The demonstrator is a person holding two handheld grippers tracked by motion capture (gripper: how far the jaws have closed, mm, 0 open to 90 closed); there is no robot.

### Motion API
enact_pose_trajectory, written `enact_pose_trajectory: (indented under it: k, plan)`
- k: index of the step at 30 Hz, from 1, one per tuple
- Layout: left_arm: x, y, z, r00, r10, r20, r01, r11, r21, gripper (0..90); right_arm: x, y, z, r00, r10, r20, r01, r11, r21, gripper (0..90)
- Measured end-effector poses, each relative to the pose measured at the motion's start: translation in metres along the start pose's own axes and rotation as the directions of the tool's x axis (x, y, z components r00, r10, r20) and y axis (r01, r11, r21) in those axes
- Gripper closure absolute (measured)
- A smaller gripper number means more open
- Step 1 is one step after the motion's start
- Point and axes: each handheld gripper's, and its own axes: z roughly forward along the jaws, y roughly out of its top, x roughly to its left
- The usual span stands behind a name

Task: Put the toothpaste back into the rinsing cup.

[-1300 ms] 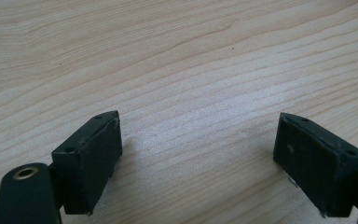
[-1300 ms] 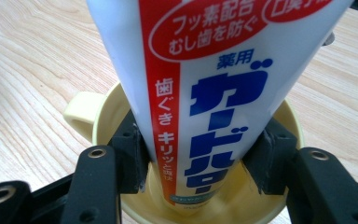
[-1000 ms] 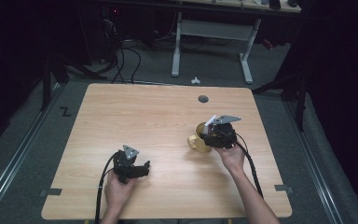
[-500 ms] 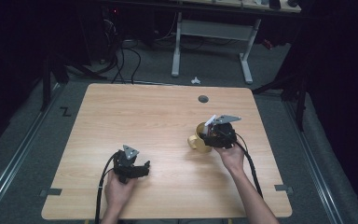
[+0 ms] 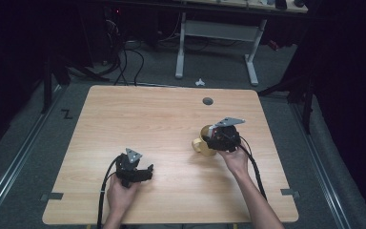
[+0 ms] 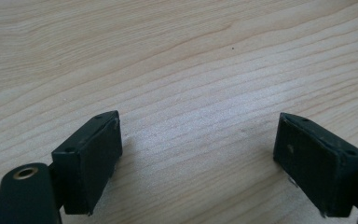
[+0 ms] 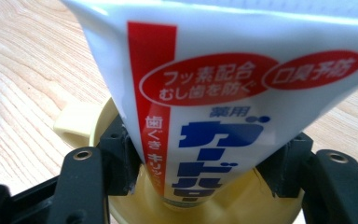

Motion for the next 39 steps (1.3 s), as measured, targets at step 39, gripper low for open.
enact_pose_trajectory:
  k: [39]
  plan:
    - [0.000, 0.000, 0.000, 1.0000, -0.001, 0.000, 0.001, 1.0000, -0.001, 15.7, 0.001, 0.004, -0.022, 0.9995, 0.006, -0.032, -0.008, 0.998, -0.061, 22.8]
